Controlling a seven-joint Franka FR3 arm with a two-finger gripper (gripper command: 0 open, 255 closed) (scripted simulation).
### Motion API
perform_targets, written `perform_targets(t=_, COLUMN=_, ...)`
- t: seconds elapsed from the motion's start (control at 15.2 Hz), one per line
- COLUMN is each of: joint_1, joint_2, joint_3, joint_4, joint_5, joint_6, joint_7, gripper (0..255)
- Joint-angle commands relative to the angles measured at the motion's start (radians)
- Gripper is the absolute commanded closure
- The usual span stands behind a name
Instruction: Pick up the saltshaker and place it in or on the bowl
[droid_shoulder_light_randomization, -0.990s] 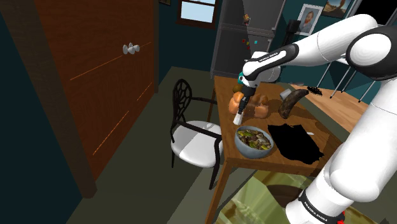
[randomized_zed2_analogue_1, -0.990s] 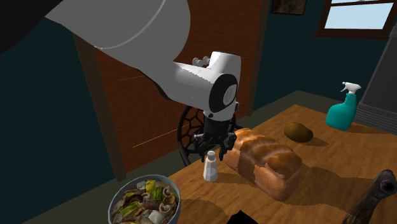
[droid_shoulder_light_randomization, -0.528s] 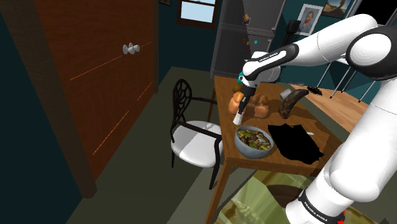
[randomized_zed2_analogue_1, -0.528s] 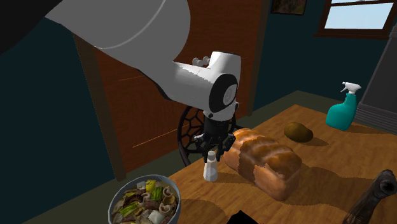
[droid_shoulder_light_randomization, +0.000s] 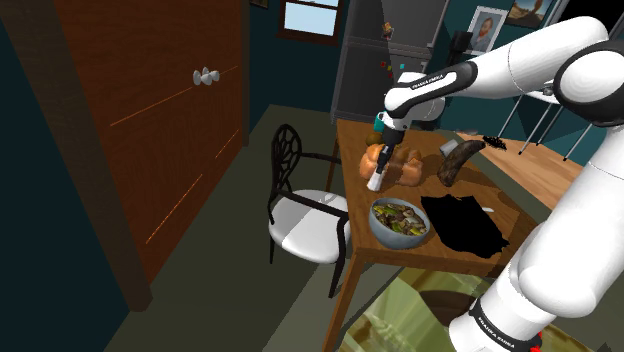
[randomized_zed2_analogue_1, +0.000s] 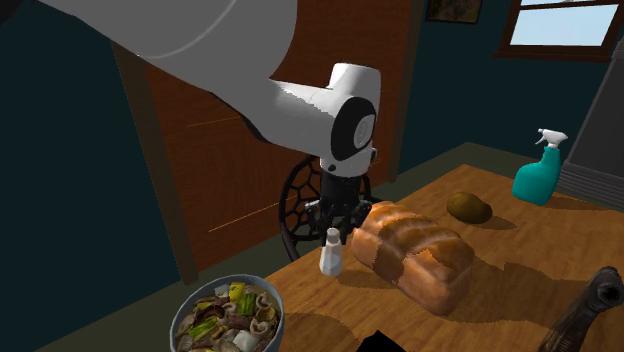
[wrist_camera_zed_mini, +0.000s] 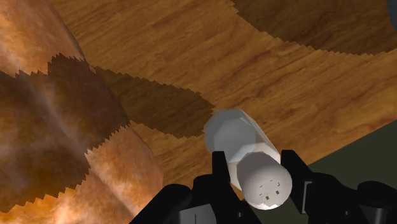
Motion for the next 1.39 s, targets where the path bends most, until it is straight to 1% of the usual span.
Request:
perform_targets(t=0.0, joint_1=0.001, joint_2=-0.014, joint_3=0.000, joint_4=0.013, joint_5=-0.007, joint_6=-0.026, joint_7=0.006, gripper=255)
perform_targets(t=0.66, joint_1=0.002, joint_2=-0.064, joint_3=0.002, joint_4=0.096, joint_5=-0.032, joint_6=-0.155, joint_7=0.031, gripper=255)
perform_targets(t=1.32, joint_1=0.004, joint_2=-0.092, joint_3=0.004, joint_4=0.202, joint_5=-0.045, joint_6=-0.286, joint_7=0.046, gripper=255)
